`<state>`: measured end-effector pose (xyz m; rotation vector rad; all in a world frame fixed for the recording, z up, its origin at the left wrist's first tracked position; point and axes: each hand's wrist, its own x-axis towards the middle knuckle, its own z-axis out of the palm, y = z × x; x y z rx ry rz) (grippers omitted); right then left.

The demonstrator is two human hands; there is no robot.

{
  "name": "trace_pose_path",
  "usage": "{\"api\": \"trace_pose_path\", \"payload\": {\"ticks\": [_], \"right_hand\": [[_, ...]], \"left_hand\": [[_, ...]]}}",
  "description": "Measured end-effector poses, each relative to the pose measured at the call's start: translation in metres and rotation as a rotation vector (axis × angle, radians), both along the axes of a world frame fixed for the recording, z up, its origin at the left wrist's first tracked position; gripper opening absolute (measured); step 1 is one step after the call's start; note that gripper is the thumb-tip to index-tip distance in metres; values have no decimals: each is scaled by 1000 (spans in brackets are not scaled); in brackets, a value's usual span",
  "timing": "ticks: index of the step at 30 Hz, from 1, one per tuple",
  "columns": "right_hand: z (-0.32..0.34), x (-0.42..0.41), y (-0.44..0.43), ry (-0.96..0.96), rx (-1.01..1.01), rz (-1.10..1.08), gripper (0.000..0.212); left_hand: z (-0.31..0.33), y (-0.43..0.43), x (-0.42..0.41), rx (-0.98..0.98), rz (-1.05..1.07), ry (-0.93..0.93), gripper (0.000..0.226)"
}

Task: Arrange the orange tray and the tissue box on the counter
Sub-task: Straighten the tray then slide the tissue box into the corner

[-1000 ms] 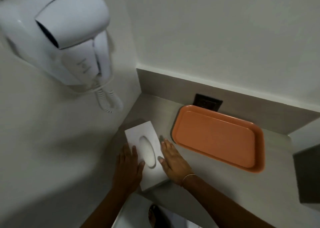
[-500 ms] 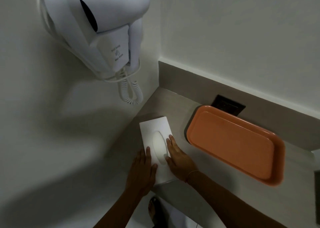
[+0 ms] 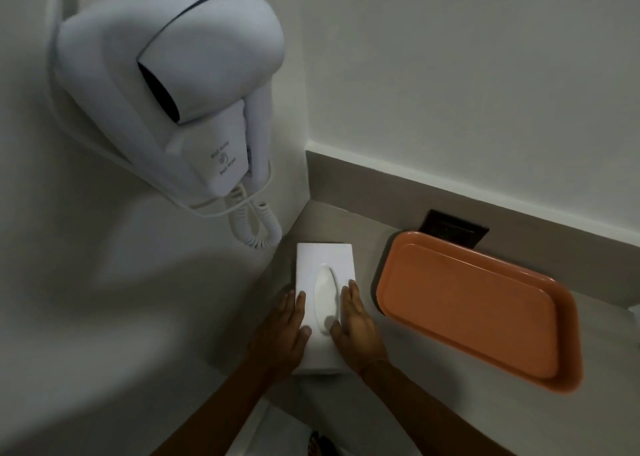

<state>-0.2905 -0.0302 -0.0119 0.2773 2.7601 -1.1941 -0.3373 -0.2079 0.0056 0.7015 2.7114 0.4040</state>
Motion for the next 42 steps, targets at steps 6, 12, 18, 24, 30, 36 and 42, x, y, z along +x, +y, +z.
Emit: {"api": "trace_pose_path", "payload": {"ticks": [6,12,18,24,30,36,42], "right_hand": [[6,-52,-13,17,-79,-218,73],[4,-99,-22,-17,-80,-368,73],[-3,-118,-28,-43,-35,-433,76],[-1,-106,-16,-13,-69,-311,71],[-11,-31,1,225,99,57,64],[-34,3,3,214,379,377,74],[-39,0,7,210,475,425,80]], "left_hand": [[18,5,-79,-69,-167,45,62],[26,19,-130,-221,-233,81,60],[10,27,-155,-404,-281,82,63],[7,27,-140,-404,-220,198,62],[-22,-10,-41,129,221,205,65],[-63,-43,29,-50,222,81,75],[-66,-51,27,-113,181,102,69]]}}
